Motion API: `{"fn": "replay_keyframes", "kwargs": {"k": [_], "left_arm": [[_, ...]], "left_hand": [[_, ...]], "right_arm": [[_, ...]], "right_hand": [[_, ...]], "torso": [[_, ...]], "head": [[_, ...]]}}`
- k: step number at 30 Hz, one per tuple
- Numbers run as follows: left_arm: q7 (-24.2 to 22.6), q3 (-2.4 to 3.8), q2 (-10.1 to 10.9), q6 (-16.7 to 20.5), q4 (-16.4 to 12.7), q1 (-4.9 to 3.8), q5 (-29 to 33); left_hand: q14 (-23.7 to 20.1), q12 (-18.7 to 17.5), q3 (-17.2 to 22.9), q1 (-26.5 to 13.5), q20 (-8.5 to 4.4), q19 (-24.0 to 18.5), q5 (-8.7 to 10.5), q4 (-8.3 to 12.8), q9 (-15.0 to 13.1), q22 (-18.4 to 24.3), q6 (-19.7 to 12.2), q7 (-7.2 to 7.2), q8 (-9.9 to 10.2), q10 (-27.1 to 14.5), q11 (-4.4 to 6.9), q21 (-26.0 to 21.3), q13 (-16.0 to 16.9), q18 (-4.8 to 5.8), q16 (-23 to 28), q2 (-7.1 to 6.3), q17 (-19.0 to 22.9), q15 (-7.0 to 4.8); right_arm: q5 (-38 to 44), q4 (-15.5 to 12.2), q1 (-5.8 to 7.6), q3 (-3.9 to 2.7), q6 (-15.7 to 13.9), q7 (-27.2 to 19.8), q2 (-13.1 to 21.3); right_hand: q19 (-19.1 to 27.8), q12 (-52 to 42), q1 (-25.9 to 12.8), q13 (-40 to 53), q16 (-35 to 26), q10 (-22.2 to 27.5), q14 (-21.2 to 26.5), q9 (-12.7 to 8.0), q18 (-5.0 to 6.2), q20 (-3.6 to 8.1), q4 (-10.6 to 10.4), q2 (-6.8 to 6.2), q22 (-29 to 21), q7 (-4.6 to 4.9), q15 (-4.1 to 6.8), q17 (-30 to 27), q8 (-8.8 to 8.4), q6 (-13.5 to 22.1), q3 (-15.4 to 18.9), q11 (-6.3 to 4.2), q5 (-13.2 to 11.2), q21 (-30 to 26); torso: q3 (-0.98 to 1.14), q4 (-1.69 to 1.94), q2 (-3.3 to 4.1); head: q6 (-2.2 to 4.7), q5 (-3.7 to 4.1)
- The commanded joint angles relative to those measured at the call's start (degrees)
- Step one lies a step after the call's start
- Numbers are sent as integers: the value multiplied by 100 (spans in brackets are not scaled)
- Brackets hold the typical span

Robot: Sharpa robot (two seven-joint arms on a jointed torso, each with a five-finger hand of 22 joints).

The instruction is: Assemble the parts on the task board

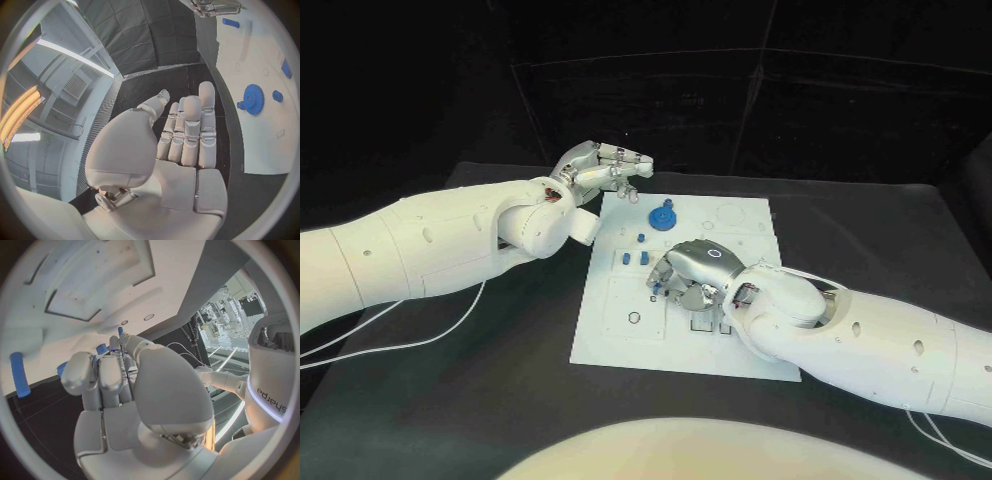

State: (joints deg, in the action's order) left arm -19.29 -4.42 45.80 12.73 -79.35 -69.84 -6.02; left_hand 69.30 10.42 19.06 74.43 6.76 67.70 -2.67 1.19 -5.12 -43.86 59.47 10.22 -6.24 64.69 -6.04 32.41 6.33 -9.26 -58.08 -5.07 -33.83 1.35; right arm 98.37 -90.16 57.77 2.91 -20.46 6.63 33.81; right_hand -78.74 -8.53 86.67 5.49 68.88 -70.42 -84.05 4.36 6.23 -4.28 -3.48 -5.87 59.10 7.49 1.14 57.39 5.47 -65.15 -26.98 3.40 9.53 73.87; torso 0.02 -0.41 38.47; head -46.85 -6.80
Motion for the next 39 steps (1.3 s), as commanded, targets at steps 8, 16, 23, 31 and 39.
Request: {"fn": "replay_keyframes", "kwargs": {"k": [8,16,23,31,39], "left_arm": [[-45,6,-11,-34,12,-11,35],[-32,6,-13,-51,19,-11,35],[-20,6,-12,-61,19,-11,35],[-14,6,-16,-72,21,-11,35],[-1,6,-19,-85,23,-11,35]], "left_hand": [[-24,25,-30,-63,30,1,-10,-5,8,9,-40,-19,-31,-42,2,-34,6,-116,19,-6,5,-3],[-24,25,-30,-63,30,1,-10,-5,8,9,-40,-19,-31,-42,2,-34,6,-116,19,-6,5,-3],[-24,25,-30,-63,30,1,-10,-5,8,9,-40,-19,-31,-42,2,-34,6,-116,19,-6,5,-3],[-31,40,-49,-54,31,7,-10,-10,10,20,-49,-18,-37,-59,1,-45,12,-117,24,7,22,-3],[-32,41,-51,-53,31,7,-10,-10,10,21,-50,-17,-38,-60,1,-45,12,-117,25,7,23,-3]], "right_arm": [[65,-39,-20,1,89,-52,-21],[65,-53,-42,3,147,-61,-35],[66,-37,-51,8,229,-32,-45],[150,0,-56,11,315,97,-59],[270,19,-63,12,302,149,-98]], "right_hand": [[-16,18,-71,11,36,-6,-96,7,-46,-17,6,-16,-3,50,18,12,4,-6,-32,26,20,26],[-17,19,-80,12,40,-8,-96,7,-47,-18,7,-16,2,49,17,18,5,-8,-33,26,20,28],[-18,19,-85,12,43,-8,-97,7,-47,-18,8,-15,4,49,17,21,5,-9,-34,26,20,30],[-16,21,-101,13,37,-10,-94,8,-46,-19,9,-14,-1,49,17,10,6,-11,-34,26,19,27],[-10,25,-123,13,27,-8,-90,8,-44,-21,13,-16,-12,48,16,-7,5,-11,-34,26,17,22]], "torso": [[-4,3,-1],[-7,6,-2],[-7,7,-3],[-5,2,-2],[-1,4,1]], "head": [[-21,-24],[-33,-35],[-43,-47],[-57,-58],[-65,-60]]}}
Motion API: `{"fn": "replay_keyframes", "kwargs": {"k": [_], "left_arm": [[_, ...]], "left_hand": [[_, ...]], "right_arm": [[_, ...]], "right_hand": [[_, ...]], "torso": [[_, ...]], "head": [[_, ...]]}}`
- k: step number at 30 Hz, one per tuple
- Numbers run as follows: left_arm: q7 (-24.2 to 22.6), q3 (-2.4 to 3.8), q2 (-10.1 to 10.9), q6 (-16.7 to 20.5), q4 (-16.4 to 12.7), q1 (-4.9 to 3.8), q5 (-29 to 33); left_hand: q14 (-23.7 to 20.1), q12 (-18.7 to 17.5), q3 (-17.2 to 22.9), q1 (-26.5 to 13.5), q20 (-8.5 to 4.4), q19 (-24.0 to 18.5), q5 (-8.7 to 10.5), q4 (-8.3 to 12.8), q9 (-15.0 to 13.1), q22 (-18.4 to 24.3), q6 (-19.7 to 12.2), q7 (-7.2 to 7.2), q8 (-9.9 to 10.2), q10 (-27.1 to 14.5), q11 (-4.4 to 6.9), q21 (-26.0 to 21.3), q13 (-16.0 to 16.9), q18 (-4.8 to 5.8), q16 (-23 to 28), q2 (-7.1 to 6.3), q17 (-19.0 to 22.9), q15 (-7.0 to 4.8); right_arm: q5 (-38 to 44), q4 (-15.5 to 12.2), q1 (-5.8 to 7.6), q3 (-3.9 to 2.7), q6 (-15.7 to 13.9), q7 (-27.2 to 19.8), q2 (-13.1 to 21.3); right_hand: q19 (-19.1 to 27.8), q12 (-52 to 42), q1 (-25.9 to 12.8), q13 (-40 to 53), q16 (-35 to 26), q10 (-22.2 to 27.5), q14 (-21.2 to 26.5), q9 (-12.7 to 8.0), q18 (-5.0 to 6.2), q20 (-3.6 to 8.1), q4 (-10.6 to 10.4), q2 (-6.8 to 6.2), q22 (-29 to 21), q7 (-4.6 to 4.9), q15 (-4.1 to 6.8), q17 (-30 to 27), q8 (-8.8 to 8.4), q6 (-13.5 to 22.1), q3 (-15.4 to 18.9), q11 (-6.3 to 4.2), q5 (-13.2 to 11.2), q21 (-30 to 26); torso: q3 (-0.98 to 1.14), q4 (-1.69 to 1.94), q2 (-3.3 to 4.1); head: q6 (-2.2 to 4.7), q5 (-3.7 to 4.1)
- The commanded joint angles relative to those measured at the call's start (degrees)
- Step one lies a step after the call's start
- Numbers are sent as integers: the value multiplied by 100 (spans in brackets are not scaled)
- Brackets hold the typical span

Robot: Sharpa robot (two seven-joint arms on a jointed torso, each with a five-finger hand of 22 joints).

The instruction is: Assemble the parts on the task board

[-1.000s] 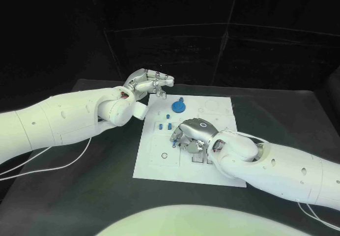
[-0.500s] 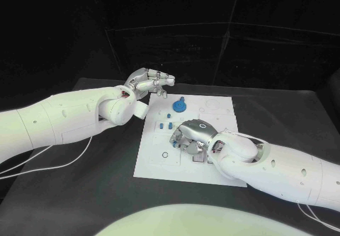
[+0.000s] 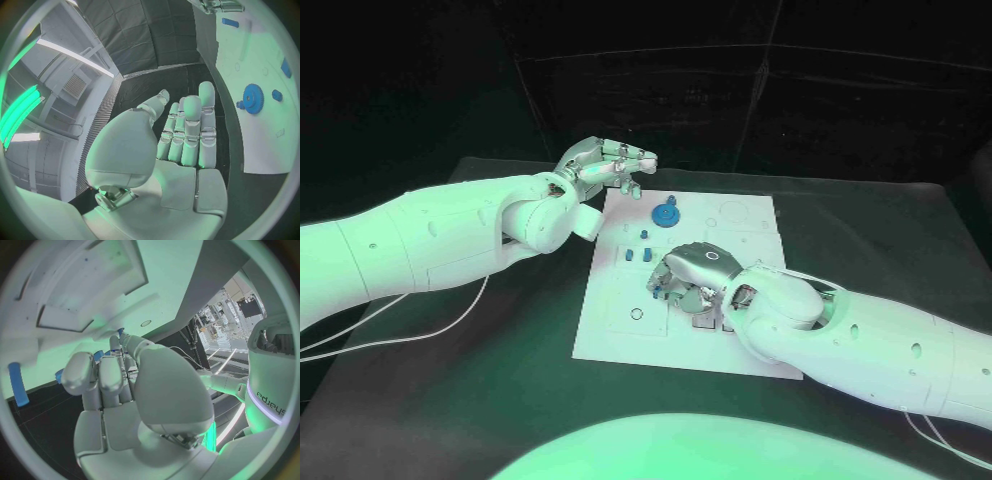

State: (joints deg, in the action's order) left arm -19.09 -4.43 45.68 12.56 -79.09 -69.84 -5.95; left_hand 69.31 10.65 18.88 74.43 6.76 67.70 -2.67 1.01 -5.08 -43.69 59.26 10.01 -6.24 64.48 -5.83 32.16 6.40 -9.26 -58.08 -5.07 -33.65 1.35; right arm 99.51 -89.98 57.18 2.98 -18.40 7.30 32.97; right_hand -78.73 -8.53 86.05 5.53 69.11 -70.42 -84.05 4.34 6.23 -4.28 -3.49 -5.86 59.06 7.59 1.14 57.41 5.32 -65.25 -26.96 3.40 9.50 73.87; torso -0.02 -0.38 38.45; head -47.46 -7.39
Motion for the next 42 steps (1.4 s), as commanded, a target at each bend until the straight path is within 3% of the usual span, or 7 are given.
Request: {"fn": "replay_keyframes", "kwargs": {"k": [1,13,17,22,31,39,42], "left_arm": [[-20,6,-8,-69,-3,-11,28],[-11,6,-7,-76,-3,-11,28],[-8,6,-2,-76,-7,-11,28],[-4,6,7,-76,-10,-11,28],[-1,6,16,-79,-2,-11,28],[3,6,25,-86,15,-11,28],[6,6,26,-89,16,-11,28]], "left_hand": [[-32,19,-33,-53,31,7,-10,7,5,4,-29,4,-38,-39,-20,-21,5,-117,25,8,5,-3],[-36,29,-52,-56,32,10,-10,0,6,12,-37,6,-42,-51,-22,-29,9,-117,25,11,11,-1],[-36,29,-52,-56,32,10,-10,0,6,12,-37,6,-42,-51,-22,-29,9,-117,25,11,11,-1],[-38,33,-58,-57,33,11,-10,-3,7,14,-39,7,-43,-55,-23,-31,10,-116,26,13,15,0],[-38,33,-58,-57,33,11,-10,-3,7,14,-39,7,-43,-55,-23,-31,10,-116,26,13,15,0],[-38,33,-58,-57,33,11,-10,-3,7,14,-39,7,-43,-55,-23,-31,10,-116,26,13,15,0],[-38,33,-58,-57,33,11,-10,-3,7,14,-39,7,-43,-55,-23,-31,10,-116,26,13,15,0]], "right_arm": [[168,1,-4,4,92,86,-18],[218,9,-7,5,291,122,-64],[214,24,-7,5,295,141,-72],[193,9,-8,6,69,143,-55],[96,-154,-20,6,-526,57,60],[-9,-600,-19,-4,-999,68,402],[-29,-777,1,-31,-930,217,569]], "right_hand": [[-10,25,-62,10,3,-8,-90,9,-43,-21,15,-17,-9,37,16,-10,19,-1,-36,26,20,21],[2,36,-107,10,-10,1,-82,8,-39,-24,28,-36,-32,37,14,-31,13,7,-29,28,11,9],[58,180,-319,-42,-31,248,-63,-51,-28,-68,-14,-119,-128,137,-56,-63,-145,288,3,118,-38,-51],[192,321,-551,-119,-130,595,0,-64,18,-153,-78,-267,-395,211,-146,-209,-179,561,98,229,13,-210],[233,328,-605,-140,-186,704,38,-54,35,-188,-80,-303,-469,242,-173,-292,-163,591,133,264,29,-259],[222,307,-609,-144,-149,748,29,-57,32,-204,-56,-339,-441,249,-183,-239,-174,656,149,274,51,-246],[218,308,-642,-153,-142,796,18,-60,35,-210,-65,-363,-448,234,-186,-237,-179,705,173,275,52,-249]], "torso": [[1,4,3],[-2,1,-3],[-4,-2,-4],[-3,1,-2],[3,-4,-1],[0,-16,-6],[-1,-10,-5]], "head": [[-3,3],[-16,-3],[-12,-3],[-7,2],[13,0],[46,27],[64,51]]}}
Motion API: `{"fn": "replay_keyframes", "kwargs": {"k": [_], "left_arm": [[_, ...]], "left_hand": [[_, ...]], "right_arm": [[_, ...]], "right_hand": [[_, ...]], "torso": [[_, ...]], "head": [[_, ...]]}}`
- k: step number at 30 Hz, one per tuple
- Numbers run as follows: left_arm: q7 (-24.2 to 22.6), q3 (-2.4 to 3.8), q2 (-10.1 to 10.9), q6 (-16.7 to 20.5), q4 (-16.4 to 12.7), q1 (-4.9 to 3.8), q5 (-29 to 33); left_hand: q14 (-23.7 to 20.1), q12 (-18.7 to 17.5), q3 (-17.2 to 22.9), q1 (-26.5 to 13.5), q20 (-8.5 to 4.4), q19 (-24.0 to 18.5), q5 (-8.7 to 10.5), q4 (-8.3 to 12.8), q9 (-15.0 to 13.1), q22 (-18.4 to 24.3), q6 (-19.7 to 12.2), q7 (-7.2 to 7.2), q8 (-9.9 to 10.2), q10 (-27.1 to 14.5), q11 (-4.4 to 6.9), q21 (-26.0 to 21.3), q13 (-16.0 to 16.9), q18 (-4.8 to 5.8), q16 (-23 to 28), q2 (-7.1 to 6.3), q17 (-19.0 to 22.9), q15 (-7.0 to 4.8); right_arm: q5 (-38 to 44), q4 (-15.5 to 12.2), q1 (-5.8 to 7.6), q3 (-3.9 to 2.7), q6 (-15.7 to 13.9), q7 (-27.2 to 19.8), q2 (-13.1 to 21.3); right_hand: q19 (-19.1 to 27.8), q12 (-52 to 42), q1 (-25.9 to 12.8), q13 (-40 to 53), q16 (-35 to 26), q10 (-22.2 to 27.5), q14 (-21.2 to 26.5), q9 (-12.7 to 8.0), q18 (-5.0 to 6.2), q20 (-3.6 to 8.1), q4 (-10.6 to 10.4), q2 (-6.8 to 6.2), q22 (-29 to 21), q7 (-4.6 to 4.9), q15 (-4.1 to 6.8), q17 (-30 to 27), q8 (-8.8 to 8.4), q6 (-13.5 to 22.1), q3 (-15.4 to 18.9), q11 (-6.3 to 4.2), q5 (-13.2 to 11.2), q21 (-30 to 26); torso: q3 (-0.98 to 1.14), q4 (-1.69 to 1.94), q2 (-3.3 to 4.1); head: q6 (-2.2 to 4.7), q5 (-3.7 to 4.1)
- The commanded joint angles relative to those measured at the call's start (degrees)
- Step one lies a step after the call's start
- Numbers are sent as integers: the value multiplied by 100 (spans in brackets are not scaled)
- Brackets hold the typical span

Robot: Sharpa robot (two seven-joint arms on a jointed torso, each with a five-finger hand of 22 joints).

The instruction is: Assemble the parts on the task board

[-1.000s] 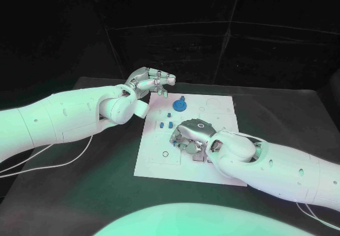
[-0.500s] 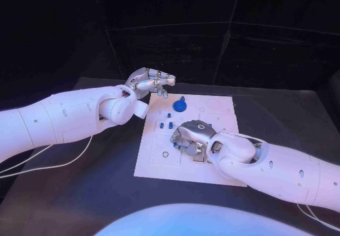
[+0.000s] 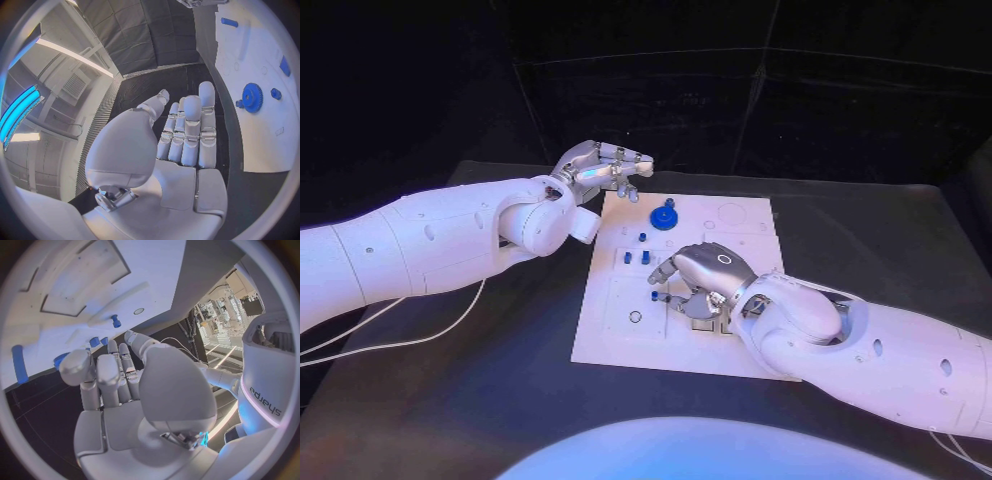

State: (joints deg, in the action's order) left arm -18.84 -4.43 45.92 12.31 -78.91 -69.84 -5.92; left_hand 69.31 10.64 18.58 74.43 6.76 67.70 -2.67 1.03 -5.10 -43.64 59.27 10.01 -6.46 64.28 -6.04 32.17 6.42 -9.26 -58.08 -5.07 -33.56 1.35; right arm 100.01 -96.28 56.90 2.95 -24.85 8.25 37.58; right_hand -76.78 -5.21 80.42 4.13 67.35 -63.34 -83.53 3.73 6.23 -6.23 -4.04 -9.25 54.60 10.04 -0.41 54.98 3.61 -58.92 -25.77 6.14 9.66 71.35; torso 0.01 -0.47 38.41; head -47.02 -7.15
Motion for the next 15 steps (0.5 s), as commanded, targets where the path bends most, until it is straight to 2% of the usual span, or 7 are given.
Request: {"fn": "replay_keyframes", "kwargs": {"k": [1,5,7,10,15], "left_arm": [[-18,6,3,-66,-3,-11,24],[-14,5,6,-70,-3,-10,24],[-15,5,8,-71,-3,-10,24],[-15,5,14,-69,-5,-10,24],[-19,5,14,-69,-7,-10,24]], "left_hand": [[-38,33,-28,-57,33,11,-10,-5,9,8,-39,7,-21,-35,-2,-32,8,-116,26,13,5,0],[-38,33,-28,-57,33,11,-10,-5,9,8,-39,7,-21,-35,-2,-32,8,-116,26,13,5,0],[-38,33,-28,-57,33,11,-10,-5,9,8,-39,7,-21,-35,-2,-32,8,-116,26,13,5,0],[-38,33,-28,-57,33,11,-10,-5,9,8,-39,7,-21,-35,-2,-32,8,-116,26,13,5,0],[-38,33,-28,-57,33,11,-10,-5,9,8,-39,7,-21,-35,-2,-32,8,-116,26,13,5,0]], "right_arm": [[-97,-191,48,-63,-192,212,168],[-144,-277,205,-155,210,508,410],[-152,-284,282,-172,367,595,502],[-141,-267,482,-197,746,770,733],[-52,-193,632,-210,1114,906,966]], "right_hand": [[21,-11,-115,-24,37,148,-38,-2,37,-18,-26,-44,-7,-20,-35,6,-10,116,83,2,23,0],[8,-2,-170,-37,70,347,-54,-4,39,-17,-40,-79,-12,-53,-30,45,-9,317,204,-7,4,-3],[4,-5,-174,-39,85,415,-61,-4,38,-16,-36,-86,-14,-68,-24,61,-11,383,256,-12,-24,-5],[-4,-5,-202,-43,121,584,-75,-2,35,-18,-47,-106,-17,-121,-22,103,-10,523,437,-13,-131,-9],[16,-81,-129,-36,100,802,-59,5,42,-42,-74,-65,-73,-232,-43,58,-2,680,857,14,-231,-52]], "torso": [[-6,8,0],[-8,10,-1],[-12,10,-2],[-12,7,-4],[-3,4,5]], "head": [[30,42],[68,108],[83,123],[114,162],[151,194]]}}
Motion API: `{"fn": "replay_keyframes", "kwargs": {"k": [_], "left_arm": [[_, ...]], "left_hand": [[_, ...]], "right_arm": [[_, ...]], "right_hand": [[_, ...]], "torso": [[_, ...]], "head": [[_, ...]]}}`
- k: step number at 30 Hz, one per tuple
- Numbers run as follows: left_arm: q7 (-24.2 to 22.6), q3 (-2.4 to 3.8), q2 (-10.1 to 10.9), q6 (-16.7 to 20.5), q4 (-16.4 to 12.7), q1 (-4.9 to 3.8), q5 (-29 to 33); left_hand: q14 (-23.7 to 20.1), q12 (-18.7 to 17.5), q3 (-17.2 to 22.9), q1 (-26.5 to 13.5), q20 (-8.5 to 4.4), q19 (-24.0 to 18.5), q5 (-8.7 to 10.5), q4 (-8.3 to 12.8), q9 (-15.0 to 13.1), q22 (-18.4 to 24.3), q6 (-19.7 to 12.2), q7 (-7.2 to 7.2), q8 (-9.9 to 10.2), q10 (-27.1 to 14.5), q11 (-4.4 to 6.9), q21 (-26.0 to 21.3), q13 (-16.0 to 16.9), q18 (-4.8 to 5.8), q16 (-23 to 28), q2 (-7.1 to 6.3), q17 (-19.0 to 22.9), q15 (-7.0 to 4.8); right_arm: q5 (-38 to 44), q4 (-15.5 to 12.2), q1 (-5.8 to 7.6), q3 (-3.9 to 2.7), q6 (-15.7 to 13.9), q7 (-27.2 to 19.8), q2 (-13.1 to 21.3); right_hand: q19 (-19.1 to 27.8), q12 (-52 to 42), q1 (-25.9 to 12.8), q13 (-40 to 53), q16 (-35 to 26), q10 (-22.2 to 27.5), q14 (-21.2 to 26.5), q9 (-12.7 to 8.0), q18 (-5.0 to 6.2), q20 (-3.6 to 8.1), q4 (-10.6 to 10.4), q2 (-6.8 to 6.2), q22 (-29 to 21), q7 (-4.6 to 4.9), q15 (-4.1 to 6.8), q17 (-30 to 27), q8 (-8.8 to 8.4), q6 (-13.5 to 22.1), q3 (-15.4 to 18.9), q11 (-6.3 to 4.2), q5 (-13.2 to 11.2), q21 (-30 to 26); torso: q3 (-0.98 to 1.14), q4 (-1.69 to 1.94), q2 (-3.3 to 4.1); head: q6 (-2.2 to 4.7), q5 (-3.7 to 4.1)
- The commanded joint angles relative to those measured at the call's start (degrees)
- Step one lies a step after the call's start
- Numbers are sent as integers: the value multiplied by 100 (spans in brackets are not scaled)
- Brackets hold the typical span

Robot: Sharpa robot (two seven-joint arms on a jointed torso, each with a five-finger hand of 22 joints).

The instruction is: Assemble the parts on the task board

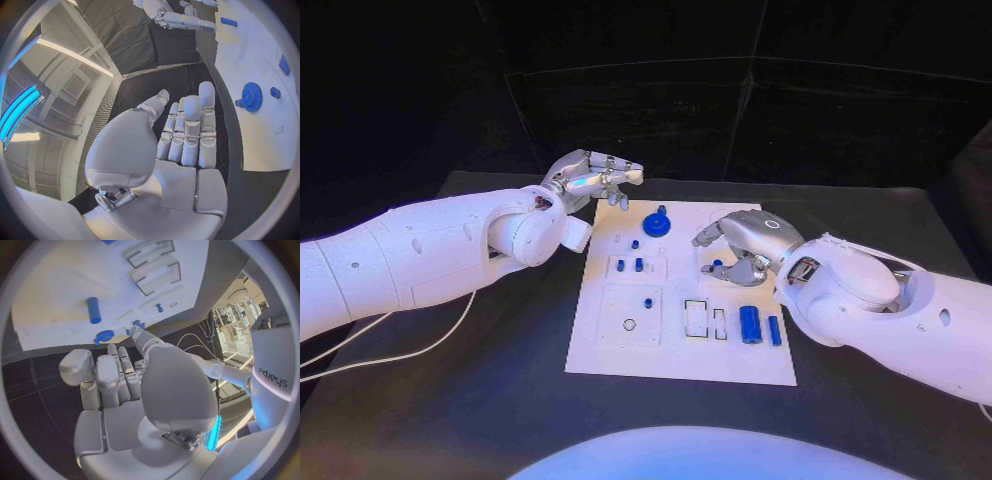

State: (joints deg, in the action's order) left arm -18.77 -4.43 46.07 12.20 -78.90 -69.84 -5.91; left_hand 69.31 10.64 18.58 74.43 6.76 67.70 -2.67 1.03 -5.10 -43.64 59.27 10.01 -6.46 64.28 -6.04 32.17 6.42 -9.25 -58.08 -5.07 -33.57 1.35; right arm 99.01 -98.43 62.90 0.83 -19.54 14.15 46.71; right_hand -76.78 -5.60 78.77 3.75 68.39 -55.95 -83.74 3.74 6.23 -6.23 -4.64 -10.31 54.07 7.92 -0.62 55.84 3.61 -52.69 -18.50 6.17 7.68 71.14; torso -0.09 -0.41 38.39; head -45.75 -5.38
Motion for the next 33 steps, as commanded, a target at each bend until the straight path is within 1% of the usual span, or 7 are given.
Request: {"fn": "replay_keyframes", "kwargs": {"k": [1,7,13,16,21,26,33], "left_arm": [[-26,5,-2,-59,-8,-10,24],[-23,5,-8,-62,-3,-9,24],[-23,5,-17,-68,6,-9,24],[-20,5,-18,-69,10,-9,24],[-18,5,-17,-70,15,-9,24],[-17,5,-20,-73,16,-9,24],[-15,5,-21,-73,20,-9,24]], "left_hand": [[-38,33,-28,-57,33,11,-10,-5,9,9,-39,7,-21,-35,-2,-32,8,-117,26,13,6,0],[-38,33,-28,-57,33,11,-10,-5,9,9,-39,7,-21,-35,-2,-32,8,-117,26,13,6,0],[-38,33,-28,-57,33,11,-10,-5,9,9,-39,7,-21,-35,-2,-32,8,-117,26,13,6,0],[-38,33,-28,-57,33,11,-10,-5,9,9,-39,7,-21,-35,-2,-32,8,-117,26,13,6,0],[-44,49,-48,-49,34,15,-10,-9,10,19,-45,5,-29,-47,-1,-43,14,-117,29,23,18,1],[-44,49,-48,-49,34,15,-10,-9,10,19,-45,5,-29,-47,-1,-43,14,-117,29,23,18,1],[-44,49,-48,-49,34,15,-10,-9,10,19,-45,5,-29,-47,-1,-43,14,-117,29,23,18,1]], "right_arm": [[62,41,47,1,646,333,83],[137,120,86,-1,996,377,149],[153,174,93,0,1179,371,77],[156,200,94,1,1272,369,35],[157,245,94,2,1342,355,-24],[158,307,93,2,1420,340,-84],[158,404,93,3,1458,315,-178]], "right_hand": [[27,-61,65,3,-20,103,-28,5,45,-48,-27,55,-43,-37,-29,-53,-2,88,219,15,-45,-47],[39,-163,208,8,-12,222,-20,10,48,-71,-94,134,-67,-87,-45,-51,4,171,492,31,-58,-67],[-14,-365,327,27,10,76,-38,30,36,-61,-109,274,6,-43,-23,-38,40,36,534,-7,-37,-21],[-30,-436,357,26,-3,14,-37,29,32,-53,-105,310,21,-46,-14,-58,36,7,534,-23,-3,-11],[-62,-567,390,15,-13,-163,-43,39,26,-40,-121,414,49,-61,4,-72,62,-129,487,-55,21,9],[-112,-652,431,-4,86,-492,-93,58,13,-1,-159,538,125,-6,58,62,121,-394,333,-129,18,57],[-155,-619,479,-9,177,-818,-128,70,1,48,-181,599,185,-6,103,179,172,-657,123,-184,-16,96]], "torso": [[6,-3,8],[6,7,10],[9,13,12],[6,10,8],[6,5,7],[7,3,8],[9,2,9]], "head": [[24,17],[35,40],[29,42],[17,35],[17,34],[15,34],[3,36]]}}
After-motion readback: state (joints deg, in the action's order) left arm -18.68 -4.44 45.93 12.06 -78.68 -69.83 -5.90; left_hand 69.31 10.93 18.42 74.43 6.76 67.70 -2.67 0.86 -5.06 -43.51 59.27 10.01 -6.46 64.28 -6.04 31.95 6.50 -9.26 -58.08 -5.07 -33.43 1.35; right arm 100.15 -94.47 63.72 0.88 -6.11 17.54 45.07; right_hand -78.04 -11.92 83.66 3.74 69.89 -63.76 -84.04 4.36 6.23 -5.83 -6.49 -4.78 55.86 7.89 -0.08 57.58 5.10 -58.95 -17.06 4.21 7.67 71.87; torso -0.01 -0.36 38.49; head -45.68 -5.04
